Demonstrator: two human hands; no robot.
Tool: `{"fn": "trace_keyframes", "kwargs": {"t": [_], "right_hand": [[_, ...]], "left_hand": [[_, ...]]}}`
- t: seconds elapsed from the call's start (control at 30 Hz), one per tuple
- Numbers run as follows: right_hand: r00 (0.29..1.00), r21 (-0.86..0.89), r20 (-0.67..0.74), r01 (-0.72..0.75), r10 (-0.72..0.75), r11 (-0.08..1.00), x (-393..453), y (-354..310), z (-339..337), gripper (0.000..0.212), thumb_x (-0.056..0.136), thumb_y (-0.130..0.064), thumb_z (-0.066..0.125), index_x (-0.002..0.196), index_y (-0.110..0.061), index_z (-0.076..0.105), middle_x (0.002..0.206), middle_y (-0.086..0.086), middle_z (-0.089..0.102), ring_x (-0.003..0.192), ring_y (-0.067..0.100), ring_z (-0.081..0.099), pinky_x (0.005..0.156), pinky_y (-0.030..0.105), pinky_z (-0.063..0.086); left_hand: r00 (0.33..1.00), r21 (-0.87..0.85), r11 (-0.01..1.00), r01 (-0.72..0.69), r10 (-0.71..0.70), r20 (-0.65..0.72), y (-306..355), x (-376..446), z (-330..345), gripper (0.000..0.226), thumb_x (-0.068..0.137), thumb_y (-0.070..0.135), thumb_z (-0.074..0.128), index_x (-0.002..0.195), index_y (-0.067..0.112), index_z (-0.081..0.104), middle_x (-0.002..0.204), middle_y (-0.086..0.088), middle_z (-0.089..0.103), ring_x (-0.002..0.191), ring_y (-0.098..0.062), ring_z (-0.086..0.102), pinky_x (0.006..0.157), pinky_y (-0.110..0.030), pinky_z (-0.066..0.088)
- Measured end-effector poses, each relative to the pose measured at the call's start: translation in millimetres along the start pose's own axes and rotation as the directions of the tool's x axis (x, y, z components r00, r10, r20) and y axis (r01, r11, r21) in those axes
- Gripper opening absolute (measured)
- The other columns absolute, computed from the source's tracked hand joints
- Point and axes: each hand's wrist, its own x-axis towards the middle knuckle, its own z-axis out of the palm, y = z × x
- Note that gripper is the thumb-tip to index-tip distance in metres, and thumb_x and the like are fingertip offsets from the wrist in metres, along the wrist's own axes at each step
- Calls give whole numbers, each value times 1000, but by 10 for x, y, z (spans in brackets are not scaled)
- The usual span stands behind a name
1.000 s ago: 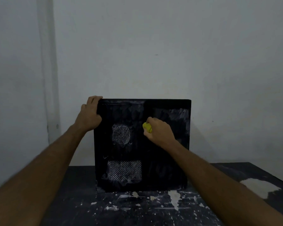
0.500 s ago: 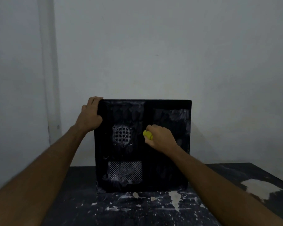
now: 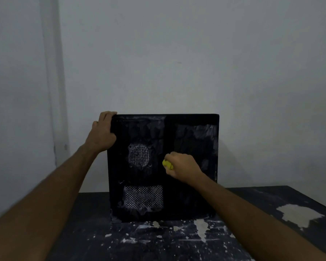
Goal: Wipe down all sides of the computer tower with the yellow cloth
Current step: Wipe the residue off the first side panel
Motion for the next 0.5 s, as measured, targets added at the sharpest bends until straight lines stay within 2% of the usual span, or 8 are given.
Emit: {"fn": "trace_keyframes", "kwargs": {"t": [0.07,0.17,0.27,0.4,0.5], "right_hand": [[998,-23,61,-8,9,1000,-3,2,-20,31,87,-39,64,109,-19,62,105,3,64,88,29,65,69,37,49],[998,7,-26,-53,53,999,-19,22,3,27,87,-38,64,104,-17,61,100,2,63,83,29,64,66,39,51],[998,9,52,-27,26,1000,-80,13,48,29,87,-40,64,107,-19,61,103,1,64,87,27,65,69,39,53],[994,47,-54,-92,94,995,-153,62,109,28,85,-38,66,104,-18,63,98,1,64,80,28,65,62,38,50],[996,36,-5,-86,86,996,-175,93,100,29,87,-41,64,107,-20,62,100,0,64,84,26,65,66,38,51]], "left_hand": [[1000,-1,1000,-1,1,1,-1,1,-9,80,80,-8,53,154,19,35,153,-3,32,123,-46,42,104,-52,41],[1000,-6,1000,6,-6,-7,27,-17,-8,80,80,-8,52,153,18,35,153,-3,31,122,-45,41,102,-51,40],[1000,-13,1000,4,-4,-3,30,-15,-18,80,81,-9,52,154,19,34,153,-3,31,123,-44,40,102,-52,40],[1000,-7,1000,13,-13,-8,25,-20,-12,80,80,-9,53,153,19,34,153,-3,31,122,-45,40,101,-52,40],[1000,-8,1000,-4,4,-23,34,-22,8,78,80,-8,52,152,18,35,152,-4,32,122,-46,41,101,-51,40]]}}
